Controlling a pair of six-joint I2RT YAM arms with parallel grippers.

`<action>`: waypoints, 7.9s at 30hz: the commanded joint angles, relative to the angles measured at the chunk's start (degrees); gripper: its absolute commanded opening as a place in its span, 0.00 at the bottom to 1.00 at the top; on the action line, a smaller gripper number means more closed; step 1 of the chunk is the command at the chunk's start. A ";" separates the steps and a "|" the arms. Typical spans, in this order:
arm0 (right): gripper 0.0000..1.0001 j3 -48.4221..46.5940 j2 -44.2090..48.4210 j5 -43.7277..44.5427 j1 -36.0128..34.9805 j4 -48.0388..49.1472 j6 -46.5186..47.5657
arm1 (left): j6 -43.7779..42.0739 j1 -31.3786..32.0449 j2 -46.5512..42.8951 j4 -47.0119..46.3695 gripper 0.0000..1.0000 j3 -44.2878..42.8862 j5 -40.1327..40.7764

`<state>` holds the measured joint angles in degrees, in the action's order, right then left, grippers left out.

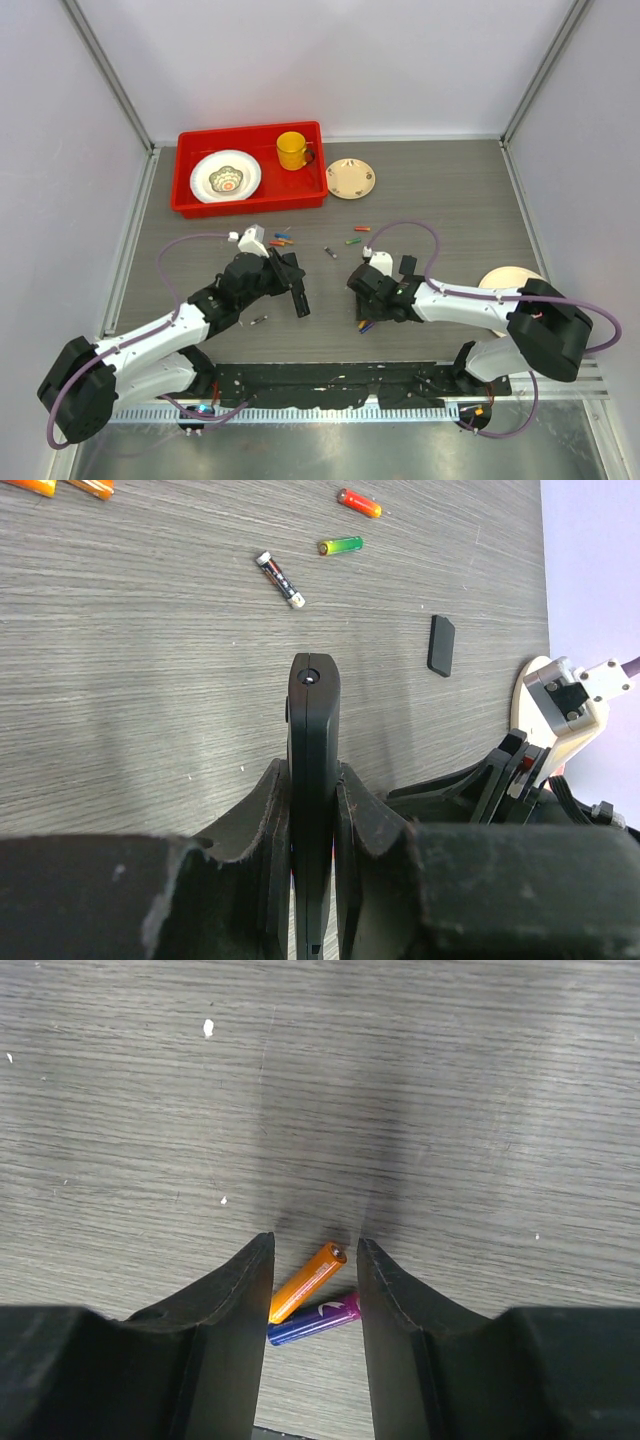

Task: Load the batteries into the remote control

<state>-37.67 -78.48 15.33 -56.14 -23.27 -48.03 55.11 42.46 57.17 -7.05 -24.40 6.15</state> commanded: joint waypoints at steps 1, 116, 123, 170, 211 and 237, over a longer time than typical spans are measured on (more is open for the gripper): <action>0.43 -1.79 -0.54 -0.13 -0.72 -0.11 -1.10 | 0.08 -0.18 -1.09 -2.97 0.00 0.14 -0.26; 0.01 -6.28 23.37 15.25 -13.38 24.32 32.65 | 26.54 -0.62 25.80 -81.54 0.00 0.32 -18.28; 0.01 -6.45 22.76 14.99 -13.56 23.62 31.86 | 26.71 -0.71 25.54 -81.54 0.01 -0.21 -18.11; 0.18 -13.22 15.90 18.15 -14.00 11.75 23.33 | 25.75 -0.62 22.81 -81.54 0.00 1.02 -12.57; 0.43 -20.25 21.07 21.58 -13.91 10.61 22.99 | 25.40 -0.62 25.01 -81.54 0.00 1.46 -12.75; 0.59 -6.19 32.34 -19.27 8.15 14.38 4.36 | 26.19 -1.24 22.11 -81.63 0.00 -1.53 -20.74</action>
<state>-45.54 -46.83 8.71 -50.22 -16.23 -39.55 80.84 41.50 80.47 -73.89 -24.10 -12.71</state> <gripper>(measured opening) 0.580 0.210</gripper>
